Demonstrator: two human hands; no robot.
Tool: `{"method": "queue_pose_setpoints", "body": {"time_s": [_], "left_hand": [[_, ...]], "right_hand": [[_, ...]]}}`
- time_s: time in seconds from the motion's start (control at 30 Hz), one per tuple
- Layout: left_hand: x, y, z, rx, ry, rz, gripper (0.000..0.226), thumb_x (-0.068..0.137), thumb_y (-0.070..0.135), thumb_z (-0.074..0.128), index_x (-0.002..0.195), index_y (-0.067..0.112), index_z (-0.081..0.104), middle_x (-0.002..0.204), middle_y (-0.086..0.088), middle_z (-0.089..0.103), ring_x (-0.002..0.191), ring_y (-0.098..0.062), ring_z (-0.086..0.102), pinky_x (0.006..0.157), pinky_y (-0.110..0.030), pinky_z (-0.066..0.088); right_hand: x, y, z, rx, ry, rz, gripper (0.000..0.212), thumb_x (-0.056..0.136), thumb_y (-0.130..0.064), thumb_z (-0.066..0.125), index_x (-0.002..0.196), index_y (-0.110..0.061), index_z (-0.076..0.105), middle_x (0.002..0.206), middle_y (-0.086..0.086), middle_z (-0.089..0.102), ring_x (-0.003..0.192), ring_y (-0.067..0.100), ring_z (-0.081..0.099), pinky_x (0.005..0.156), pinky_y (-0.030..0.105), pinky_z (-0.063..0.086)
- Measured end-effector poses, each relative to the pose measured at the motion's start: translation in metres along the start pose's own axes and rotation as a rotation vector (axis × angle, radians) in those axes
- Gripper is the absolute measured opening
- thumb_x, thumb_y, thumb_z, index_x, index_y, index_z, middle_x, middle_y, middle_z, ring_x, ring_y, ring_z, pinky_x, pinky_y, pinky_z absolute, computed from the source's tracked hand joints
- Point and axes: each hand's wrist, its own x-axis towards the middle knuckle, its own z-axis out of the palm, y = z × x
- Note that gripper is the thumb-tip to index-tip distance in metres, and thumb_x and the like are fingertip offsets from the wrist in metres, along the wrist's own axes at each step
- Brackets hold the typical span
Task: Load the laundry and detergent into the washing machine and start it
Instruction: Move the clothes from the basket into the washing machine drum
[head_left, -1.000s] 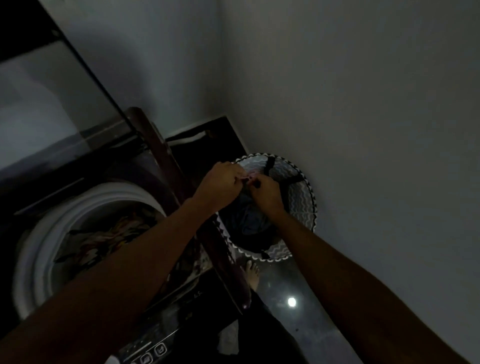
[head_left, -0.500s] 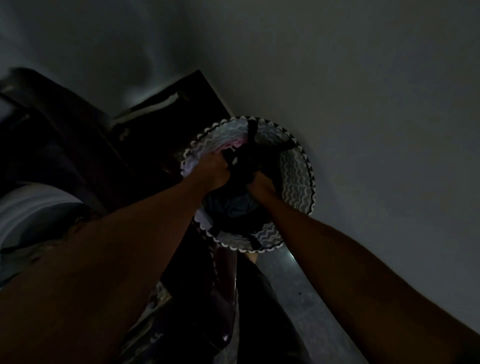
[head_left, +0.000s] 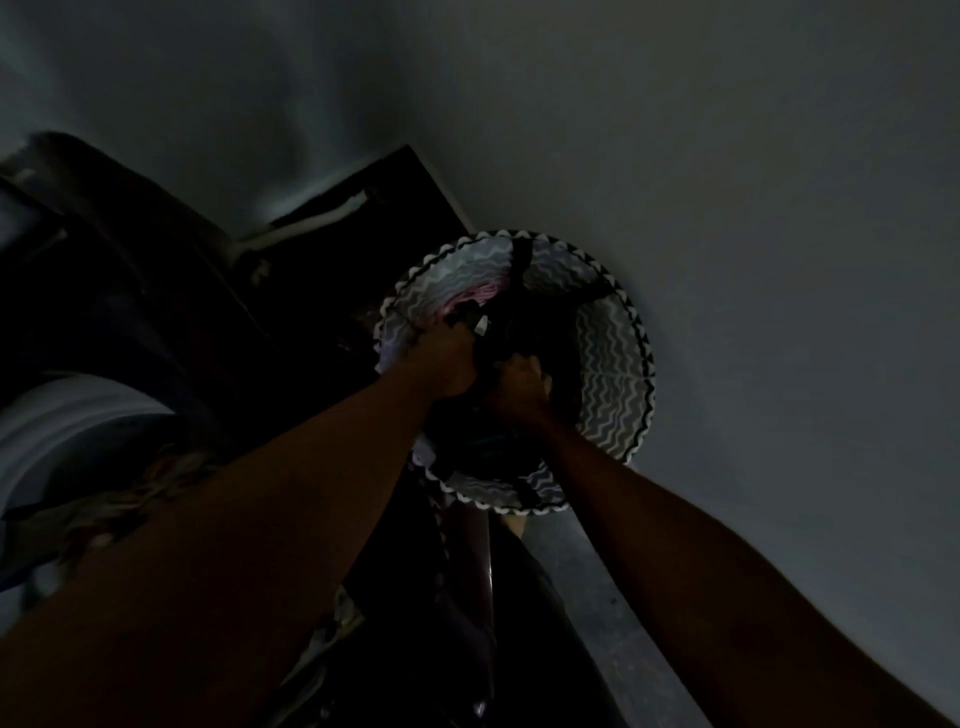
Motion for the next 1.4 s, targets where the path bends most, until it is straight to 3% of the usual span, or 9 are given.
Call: {"method": "queue_pose_setpoints", "body": {"time_s": [0.23, 0.3, 0.4, 0.57, 0.73, 0.83, 1.03, 1.2, 1.4], "left_hand": [[-0.019, -0.003, -0.021, 0.031, -0.241, 0.067, 0.099, 0.074, 0.006, 0.071, 0.153, 0.018, 0.012, 0.149, -0.019, 0.031, 0.133, -0.043, 0.037, 0.102, -0.052, 0.043], [-0.028, 0.0, -0.034, -0.053, -0.168, 0.144, 0.097, 0.064, 0.002, 0.079, 0.146, 0.013, 0.029, 0.142, -0.018, 0.041, 0.128, -0.039, 0.044, 0.098, -0.048, 0.045], [-0.05, 0.0, -0.055, -0.008, -0.027, 0.243, 0.068, 0.068, 0.022, 0.084, 0.128, 0.009, 0.055, 0.128, -0.013, 0.059, 0.116, -0.03, 0.056, 0.096, -0.038, 0.045], [-0.092, -0.005, -0.077, -0.078, 0.186, 0.275, 0.044, 0.077, 0.024, 0.078, 0.113, 0.003, 0.062, 0.111, -0.015, 0.066, 0.103, -0.03, 0.062, 0.082, -0.025, 0.042], [-0.123, -0.001, -0.089, -0.221, 0.294, 0.235, 0.053, 0.074, 0.031, 0.081, 0.119, 0.012, 0.06, 0.114, -0.01, 0.067, 0.102, -0.027, 0.065, 0.089, -0.033, 0.053], [-0.137, 0.002, -0.096, -0.391, 0.246, 0.244, 0.059, 0.076, 0.019, 0.081, 0.129, 0.013, 0.056, 0.122, -0.009, 0.064, 0.109, -0.024, 0.061, 0.091, -0.028, 0.049], [-0.152, -0.001, -0.1, -0.417, 0.146, 0.2, 0.057, 0.072, 0.036, 0.084, 0.121, 0.017, 0.062, 0.106, 0.004, 0.063, 0.095, -0.012, 0.06, 0.075, -0.019, 0.045], [-0.172, 0.003, -0.104, -0.527, 0.204, 0.204, 0.059, 0.07, 0.039, 0.085, 0.12, 0.022, 0.058, 0.104, 0.012, 0.059, 0.095, -0.006, 0.058, 0.065, -0.002, 0.038], [-0.2, 0.008, -0.12, -0.668, 0.323, 0.274, 0.065, 0.076, 0.036, 0.08, 0.133, 0.028, 0.052, 0.114, 0.014, 0.058, 0.103, -0.003, 0.055, 0.067, 0.006, 0.036]], "right_hand": [[-0.04, -0.028, -0.05, 0.512, 0.106, -0.167, 0.023, 0.081, -0.025, 0.065, 0.061, -0.022, 0.055, 0.068, 0.003, 0.06, 0.068, 0.02, 0.059, 0.067, 0.034, 0.046], [-0.052, -0.037, -0.066, 0.567, 0.13, -0.214, 0.017, 0.066, -0.027, 0.064, 0.056, -0.025, 0.051, 0.06, -0.003, 0.055, 0.058, 0.014, 0.053, 0.06, 0.033, 0.044], [-0.072, -0.05, -0.089, 0.54, 0.068, -0.296, 0.006, 0.068, -0.021, 0.067, 0.07, -0.023, 0.062, 0.073, -0.003, 0.06, 0.071, 0.018, 0.057, 0.067, 0.032, 0.045], [-0.089, -0.052, -0.109, 0.208, -0.105, -0.292, 0.066, 0.079, -0.027, 0.075, 0.139, -0.028, 0.047, 0.133, 0.006, 0.057, 0.12, 0.026, 0.054, 0.105, 0.044, 0.042], [-0.108, -0.061, -0.125, 0.056, -0.035, -0.345, 0.07, 0.067, -0.036, 0.082, 0.132, -0.028, 0.057, 0.128, 0.007, 0.062, 0.117, 0.03, 0.057, 0.097, 0.046, 0.047], [-0.107, -0.067, -0.128, -0.007, 0.178, -0.37, 0.062, 0.067, -0.051, 0.054, 0.126, -0.032, 0.056, 0.125, 0.009, 0.06, 0.114, 0.033, 0.056, 0.096, 0.053, 0.046], [-0.134, -0.081, -0.143, 0.059, 0.195, -0.512, 0.065, 0.073, 0.001, 0.049, 0.137, -0.011, 0.054, 0.142, 0.015, 0.05, 0.134, 0.028, 0.044, 0.115, 0.034, 0.03], [-0.16, -0.099, -0.149, 0.175, 0.427, -0.613, 0.035, 0.06, -0.01, 0.049, 0.083, -0.01, 0.076, 0.084, 0.013, 0.071, 0.079, 0.028, 0.064, 0.069, 0.041, 0.057], [-0.188, -0.14, -0.165, 0.372, 0.426, -0.618, 0.031, 0.061, -0.011, 0.047, 0.046, -0.038, 0.044, 0.05, -0.012, 0.045, 0.048, 0.01, 0.044, 0.044, 0.023, 0.034]]}}
